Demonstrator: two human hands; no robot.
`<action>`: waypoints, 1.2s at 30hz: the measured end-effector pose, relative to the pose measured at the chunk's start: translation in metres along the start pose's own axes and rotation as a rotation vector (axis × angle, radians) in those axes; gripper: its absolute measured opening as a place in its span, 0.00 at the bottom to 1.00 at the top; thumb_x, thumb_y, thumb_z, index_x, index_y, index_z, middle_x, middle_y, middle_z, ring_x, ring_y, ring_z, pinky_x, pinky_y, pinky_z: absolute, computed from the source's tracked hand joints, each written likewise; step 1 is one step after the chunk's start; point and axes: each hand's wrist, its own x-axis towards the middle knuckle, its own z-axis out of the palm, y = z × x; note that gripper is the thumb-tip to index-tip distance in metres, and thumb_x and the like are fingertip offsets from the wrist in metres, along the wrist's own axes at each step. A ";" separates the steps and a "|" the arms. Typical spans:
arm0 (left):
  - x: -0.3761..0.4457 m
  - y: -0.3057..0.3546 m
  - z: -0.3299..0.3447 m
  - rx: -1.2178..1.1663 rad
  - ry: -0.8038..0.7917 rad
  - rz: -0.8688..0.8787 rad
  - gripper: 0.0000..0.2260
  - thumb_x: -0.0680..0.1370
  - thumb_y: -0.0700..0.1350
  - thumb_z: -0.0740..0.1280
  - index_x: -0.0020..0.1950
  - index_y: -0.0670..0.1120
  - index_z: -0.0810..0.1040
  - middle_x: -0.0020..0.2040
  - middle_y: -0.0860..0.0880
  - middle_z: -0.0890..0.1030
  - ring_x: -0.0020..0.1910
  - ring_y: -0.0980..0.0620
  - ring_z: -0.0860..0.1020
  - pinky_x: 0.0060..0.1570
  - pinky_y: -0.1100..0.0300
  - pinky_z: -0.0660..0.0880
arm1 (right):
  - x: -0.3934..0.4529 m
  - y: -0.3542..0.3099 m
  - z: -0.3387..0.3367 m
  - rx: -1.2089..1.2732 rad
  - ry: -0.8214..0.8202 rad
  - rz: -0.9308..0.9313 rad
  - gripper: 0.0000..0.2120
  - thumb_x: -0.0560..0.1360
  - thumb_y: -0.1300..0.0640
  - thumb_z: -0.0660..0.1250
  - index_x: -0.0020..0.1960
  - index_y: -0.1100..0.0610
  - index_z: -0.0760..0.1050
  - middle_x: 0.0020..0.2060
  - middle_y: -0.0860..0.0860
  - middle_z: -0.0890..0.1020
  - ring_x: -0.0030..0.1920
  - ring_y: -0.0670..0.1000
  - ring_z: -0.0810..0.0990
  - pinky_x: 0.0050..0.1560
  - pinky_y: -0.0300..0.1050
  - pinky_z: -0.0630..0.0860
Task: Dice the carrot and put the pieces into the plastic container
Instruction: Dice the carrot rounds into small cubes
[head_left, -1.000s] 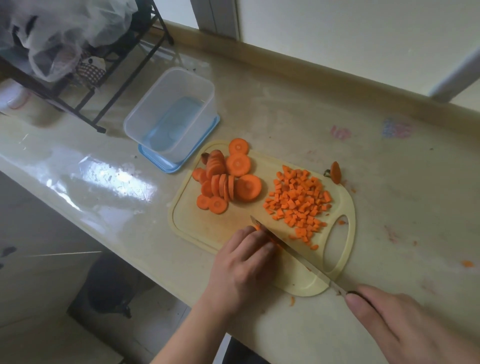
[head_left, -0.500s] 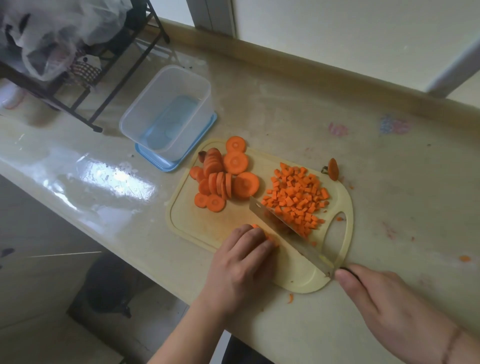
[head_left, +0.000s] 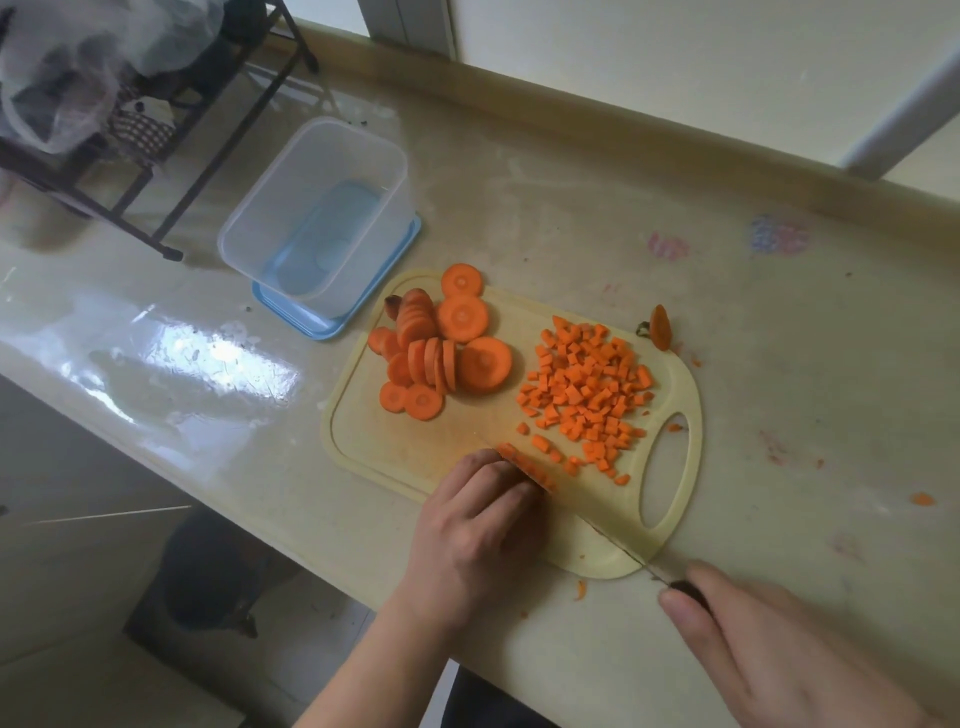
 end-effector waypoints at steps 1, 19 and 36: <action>0.001 0.000 0.000 -0.004 0.006 0.001 0.09 0.74 0.34 0.76 0.53 0.37 0.85 0.52 0.41 0.83 0.58 0.42 0.80 0.57 0.51 0.78 | 0.005 -0.002 0.002 0.014 -0.014 -0.029 0.41 0.56 0.22 0.20 0.44 0.41 0.62 0.38 0.47 0.77 0.41 0.44 0.77 0.44 0.38 0.73; -0.013 -0.006 0.001 0.023 -0.009 0.025 0.11 0.72 0.30 0.77 0.53 0.35 0.84 0.52 0.40 0.82 0.55 0.40 0.79 0.54 0.49 0.77 | -0.002 0.008 0.004 0.118 0.098 -0.045 0.40 0.62 0.19 0.33 0.46 0.45 0.70 0.35 0.47 0.79 0.40 0.41 0.77 0.44 0.37 0.73; -0.009 0.003 0.000 0.096 0.051 0.009 0.05 0.79 0.39 0.72 0.49 0.37 0.85 0.49 0.42 0.83 0.53 0.43 0.80 0.58 0.54 0.77 | 0.018 0.002 -0.007 0.212 0.129 -0.134 0.31 0.71 0.26 0.42 0.37 0.48 0.72 0.32 0.42 0.79 0.31 0.43 0.76 0.36 0.42 0.70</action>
